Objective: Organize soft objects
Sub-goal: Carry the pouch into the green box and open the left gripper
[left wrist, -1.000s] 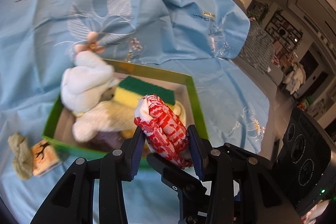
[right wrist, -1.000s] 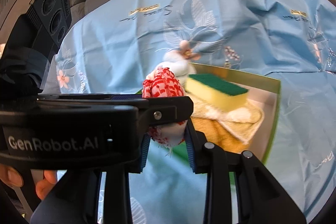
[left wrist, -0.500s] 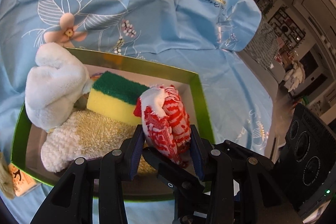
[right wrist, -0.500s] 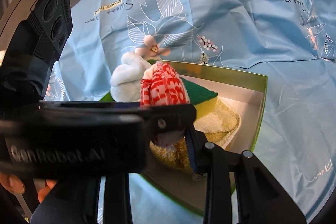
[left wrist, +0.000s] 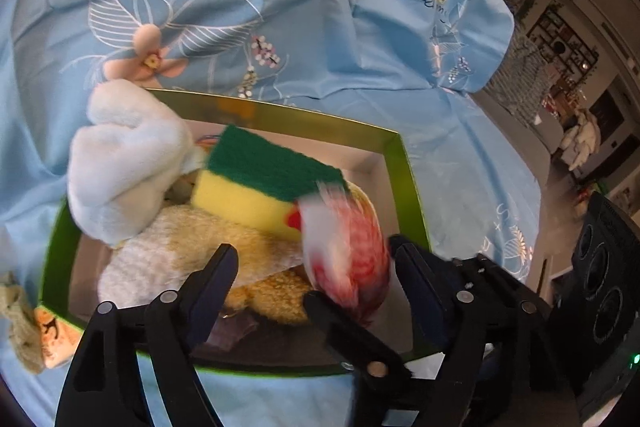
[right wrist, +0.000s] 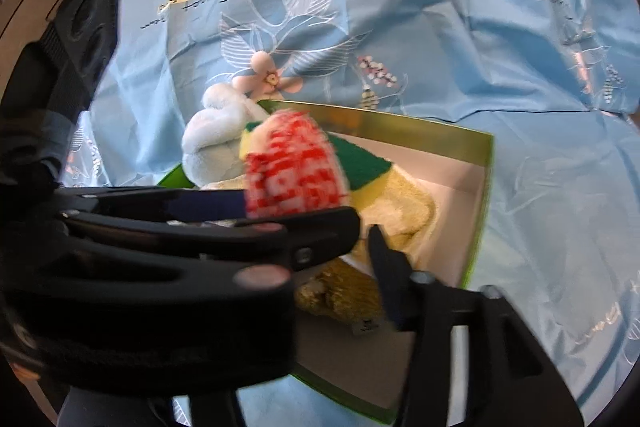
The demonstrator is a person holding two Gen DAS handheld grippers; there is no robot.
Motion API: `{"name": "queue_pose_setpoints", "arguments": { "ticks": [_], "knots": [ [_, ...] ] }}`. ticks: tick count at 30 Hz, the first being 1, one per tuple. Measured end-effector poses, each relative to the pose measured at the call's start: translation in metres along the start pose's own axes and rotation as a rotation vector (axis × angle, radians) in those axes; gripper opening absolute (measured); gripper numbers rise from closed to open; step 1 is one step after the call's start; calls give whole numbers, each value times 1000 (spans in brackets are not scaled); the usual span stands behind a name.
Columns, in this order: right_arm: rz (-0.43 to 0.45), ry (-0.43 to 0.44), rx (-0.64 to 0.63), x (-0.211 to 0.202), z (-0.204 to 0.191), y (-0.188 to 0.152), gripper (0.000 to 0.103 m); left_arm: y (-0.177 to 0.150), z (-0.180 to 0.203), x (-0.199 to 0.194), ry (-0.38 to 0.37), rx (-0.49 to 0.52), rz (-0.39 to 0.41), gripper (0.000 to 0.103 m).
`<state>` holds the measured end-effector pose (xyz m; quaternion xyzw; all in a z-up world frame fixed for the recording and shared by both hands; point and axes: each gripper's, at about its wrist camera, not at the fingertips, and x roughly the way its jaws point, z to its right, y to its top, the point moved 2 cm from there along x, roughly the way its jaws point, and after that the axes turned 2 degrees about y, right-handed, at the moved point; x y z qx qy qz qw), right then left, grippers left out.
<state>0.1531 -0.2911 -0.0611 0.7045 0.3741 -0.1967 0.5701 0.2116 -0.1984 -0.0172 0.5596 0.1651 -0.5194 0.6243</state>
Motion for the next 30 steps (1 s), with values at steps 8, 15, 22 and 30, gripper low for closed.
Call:
{"name": "queue_pose_setpoints", "arguments": {
  "ticks": [8, 15, 22, 30],
  "knots": [
    [11, -46, 14, -21, 1, -8, 73, -10, -10, -30, 86, -5, 30, 89],
    [55, -71, 40, -52, -4, -18, 85, -28, -11, -59, 166, 23, 67, 90],
    [77, -118, 33, -83, -16, -32, 102, -51, -6, -84, 209, 42, 102, 103],
    [77, -131, 13, -110, -36, -46, 102, -75, -13, -114, 196, 10, 144, 103]
  ]
}}
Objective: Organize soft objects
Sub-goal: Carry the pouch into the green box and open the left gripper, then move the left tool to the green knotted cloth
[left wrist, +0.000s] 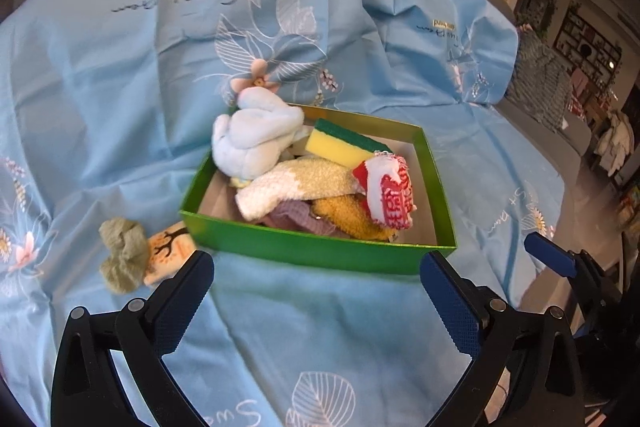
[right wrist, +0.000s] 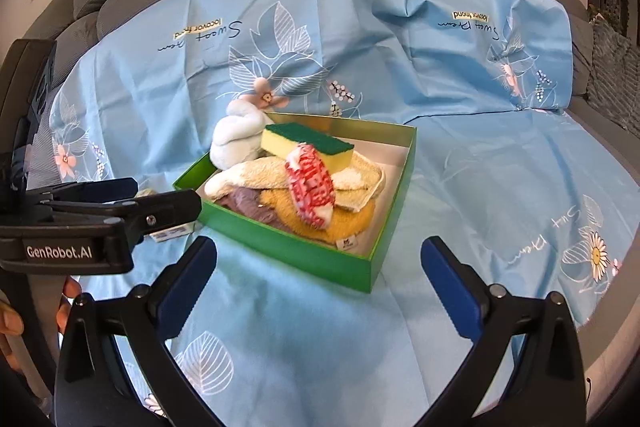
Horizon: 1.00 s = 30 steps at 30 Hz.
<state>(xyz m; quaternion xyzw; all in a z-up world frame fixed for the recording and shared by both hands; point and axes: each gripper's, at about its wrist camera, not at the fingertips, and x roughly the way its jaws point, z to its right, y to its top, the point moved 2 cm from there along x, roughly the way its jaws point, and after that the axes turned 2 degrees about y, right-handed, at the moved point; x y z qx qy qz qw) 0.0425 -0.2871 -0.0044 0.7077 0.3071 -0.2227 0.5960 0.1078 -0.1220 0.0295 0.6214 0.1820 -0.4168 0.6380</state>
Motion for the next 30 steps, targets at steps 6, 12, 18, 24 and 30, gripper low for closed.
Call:
{"name": "queue_pose_setpoints", "arguments": {
  "ticks": [6, 12, 18, 24, 30],
  "knots": [
    [12, -7, -18, -16, -14, -7, 102, -18, -15, -20, 9, -28, 18, 103],
    [2, -1, -23, -21, -26, -16, 102, -35, -27, -32, 26, -43, 32, 103],
    [-12, 0, -33, -20, -39, -22, 102, -54, -47, -35, 50, -68, 36, 103],
    [-31, 18, -57, -12, -56, -31, 102, -74, -73, -31, 48, -107, 12, 103],
    [-56, 19, -80, 0, -69, -38, 102, -84, -95, -23, 50, -151, -12, 103]
  ]
}}
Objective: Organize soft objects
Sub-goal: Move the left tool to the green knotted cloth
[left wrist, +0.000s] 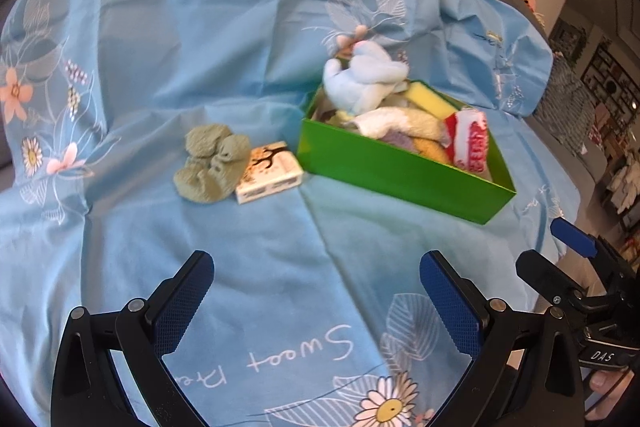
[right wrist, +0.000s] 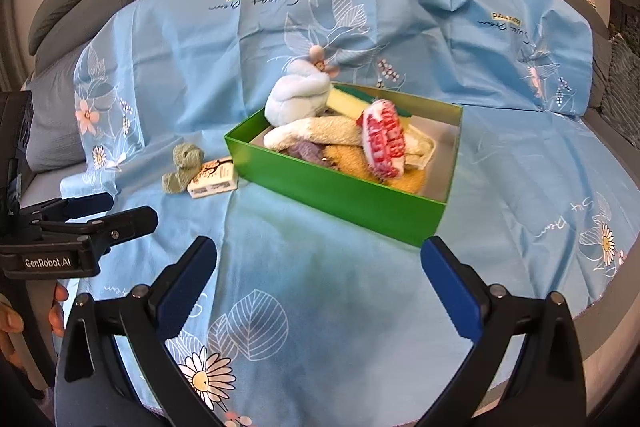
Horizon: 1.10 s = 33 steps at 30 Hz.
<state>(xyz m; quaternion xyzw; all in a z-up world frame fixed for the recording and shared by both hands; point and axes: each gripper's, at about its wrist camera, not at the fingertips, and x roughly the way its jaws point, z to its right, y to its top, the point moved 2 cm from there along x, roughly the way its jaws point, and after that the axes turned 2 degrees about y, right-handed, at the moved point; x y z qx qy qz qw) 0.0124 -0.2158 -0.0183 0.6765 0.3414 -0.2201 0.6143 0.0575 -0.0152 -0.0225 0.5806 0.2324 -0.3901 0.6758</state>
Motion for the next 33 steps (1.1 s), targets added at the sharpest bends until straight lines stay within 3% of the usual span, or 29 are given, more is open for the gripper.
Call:
{"name": "queue_pose_setpoints", "arguments": {
  "ticks": [10, 19, 28, 33],
  "knots": [
    [-47, 38, -15, 30, -14, -3, 102, -6, -30, 25, 2, -59, -46, 103],
    [-120, 141, -69, 70, -41, -13, 102, -6, -62, 46, -5, -127, -52, 103],
    [-123, 297, -118, 104, -83, -2, 101, 24, -110, 63, 13, -208, -12, 103],
    [-115, 321, -180, 130, -115, 17, 92, 41, -125, 92, -50, -239, -47, 102]
  ]
}}
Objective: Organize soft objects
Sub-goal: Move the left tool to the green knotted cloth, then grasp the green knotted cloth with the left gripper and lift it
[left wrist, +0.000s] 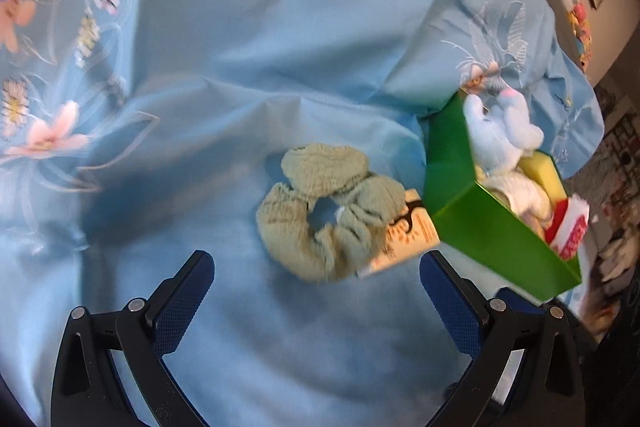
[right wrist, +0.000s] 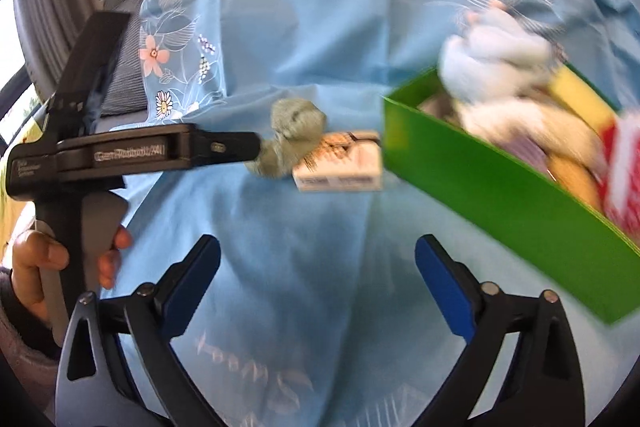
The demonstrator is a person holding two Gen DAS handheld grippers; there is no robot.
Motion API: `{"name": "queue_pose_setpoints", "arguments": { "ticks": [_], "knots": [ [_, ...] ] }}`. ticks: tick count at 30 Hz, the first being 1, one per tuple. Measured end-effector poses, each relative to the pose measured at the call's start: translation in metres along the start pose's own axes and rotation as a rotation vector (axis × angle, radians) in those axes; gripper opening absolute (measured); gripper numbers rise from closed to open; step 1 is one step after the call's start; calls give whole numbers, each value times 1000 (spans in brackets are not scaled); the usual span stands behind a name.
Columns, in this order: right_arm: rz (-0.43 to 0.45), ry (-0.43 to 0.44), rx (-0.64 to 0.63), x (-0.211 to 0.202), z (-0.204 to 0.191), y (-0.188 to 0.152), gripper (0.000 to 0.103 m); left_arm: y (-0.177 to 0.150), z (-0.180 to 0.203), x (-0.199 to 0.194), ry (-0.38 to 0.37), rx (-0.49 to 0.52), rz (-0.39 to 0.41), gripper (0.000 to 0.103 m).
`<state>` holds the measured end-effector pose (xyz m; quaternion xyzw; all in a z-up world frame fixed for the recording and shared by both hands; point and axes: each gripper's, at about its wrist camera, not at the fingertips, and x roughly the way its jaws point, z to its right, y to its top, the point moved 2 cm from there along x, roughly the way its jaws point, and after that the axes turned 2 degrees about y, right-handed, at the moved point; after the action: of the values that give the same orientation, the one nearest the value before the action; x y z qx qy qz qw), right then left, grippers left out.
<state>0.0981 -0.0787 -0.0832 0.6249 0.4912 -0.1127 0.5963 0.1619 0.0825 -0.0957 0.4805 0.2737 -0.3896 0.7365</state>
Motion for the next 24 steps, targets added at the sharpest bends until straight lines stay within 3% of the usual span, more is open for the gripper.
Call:
{"name": "queue_pose_setpoints", "arguments": {
  "ticks": [2, 6, 9, 12, 15, 18, 21, 24],
  "knots": [
    [-5, 11, 7, 8, -3, 6, 90, 5, -4, 10, -30, -32, -14, 99],
    [-7, 17, 8, 12, -4, 6, 90, 9, -11, 26, -89, -90, -50, 58],
    [-24, -2, 8, 15, 0, 2, 90, 7, -9, 31, -81, -74, -54, 43],
    [-30, -13, 34, 14, 8, -1, 90, 8, -15, 27, -109, -114, -27, 8],
    [-26, -15, 46, 9, 14, -5, 90, 6, -11, 7, -139, -101, 9, 8],
    [-29, 19, 49, 0, 16, -10, 90, -6, 6, -17, -180, -18, 19, 8],
    [-14, 93, 118, -15, 24, -17, 91, -31, 24, -30, -186, 91, -23, 8],
    [-3, 119, 181, -23, 33, -21, 91, -51, 35, -28, -180, 135, -84, 8]
  ]
}}
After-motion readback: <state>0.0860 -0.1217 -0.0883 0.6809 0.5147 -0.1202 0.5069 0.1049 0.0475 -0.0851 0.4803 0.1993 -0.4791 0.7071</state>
